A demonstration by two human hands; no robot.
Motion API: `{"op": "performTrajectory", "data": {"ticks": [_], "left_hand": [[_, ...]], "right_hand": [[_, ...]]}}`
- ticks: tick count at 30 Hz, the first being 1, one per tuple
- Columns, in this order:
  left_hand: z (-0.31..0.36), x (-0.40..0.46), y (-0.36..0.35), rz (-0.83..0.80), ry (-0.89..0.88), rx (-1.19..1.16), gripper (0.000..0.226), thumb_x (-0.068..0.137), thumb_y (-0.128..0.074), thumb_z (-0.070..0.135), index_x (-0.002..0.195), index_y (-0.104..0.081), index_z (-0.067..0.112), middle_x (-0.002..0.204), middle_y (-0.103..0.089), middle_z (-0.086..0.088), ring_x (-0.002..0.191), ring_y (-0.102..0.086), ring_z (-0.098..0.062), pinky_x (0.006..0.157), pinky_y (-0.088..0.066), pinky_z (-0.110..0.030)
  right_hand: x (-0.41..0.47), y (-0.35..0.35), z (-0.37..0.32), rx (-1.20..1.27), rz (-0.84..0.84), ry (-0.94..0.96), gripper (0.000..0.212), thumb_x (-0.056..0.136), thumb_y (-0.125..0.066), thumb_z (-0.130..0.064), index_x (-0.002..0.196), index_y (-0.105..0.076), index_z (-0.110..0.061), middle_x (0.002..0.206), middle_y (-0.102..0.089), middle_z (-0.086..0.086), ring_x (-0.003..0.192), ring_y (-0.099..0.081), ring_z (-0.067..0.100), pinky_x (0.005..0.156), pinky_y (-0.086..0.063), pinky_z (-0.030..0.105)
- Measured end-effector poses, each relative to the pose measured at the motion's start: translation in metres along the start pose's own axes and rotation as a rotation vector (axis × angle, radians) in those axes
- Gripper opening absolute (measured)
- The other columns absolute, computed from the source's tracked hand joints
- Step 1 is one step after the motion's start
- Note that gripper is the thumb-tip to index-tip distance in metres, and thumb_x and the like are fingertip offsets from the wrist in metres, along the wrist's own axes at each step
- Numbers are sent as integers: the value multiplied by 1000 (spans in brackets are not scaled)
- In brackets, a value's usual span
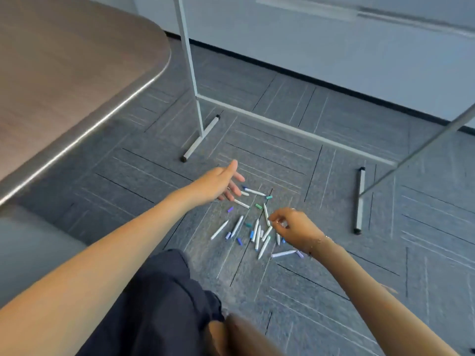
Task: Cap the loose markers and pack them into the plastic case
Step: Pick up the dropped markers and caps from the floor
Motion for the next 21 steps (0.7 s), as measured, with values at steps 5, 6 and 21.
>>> {"op": "performTrajectory", "data": {"ticks": [5,6,21], "left_hand": [[-65,96,-17,-29,83,-6,58,101,-12,46,114,-59,16,91,-69,-6,66,-61,-12,61,-48,-20],[-80,114,-20,-35,94,-1,57,101,-13,46,114,-59,15,92,-69,-8,66,-61,-13,61,-48,-20],[-342,279,-68,-48,312,237,31,102,-34,26,120,-56,13,96,-63,-1,76,-62,-19,70,-50,-36]], "right_hand": [[71,-64,59,56,-52,-71,25,94,-49,-14,114,-64,-10,111,-64,4,100,-60,20,74,-33,16],[83,-77,73,74,-59,-95,24,94,-49,-13,112,-64,-9,110,-65,5,100,-60,21,74,-34,18],[164,-266,279,159,37,-761,23,86,-47,0,108,-54,-1,107,-58,19,97,-58,35,74,-45,34]]}}
Point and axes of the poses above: each hand's wrist, its own x-axis towards the middle knuckle, its own y-axis out of the back of the hand, z = x × y, the point moved 9 cm from there along x, towards the middle knuckle
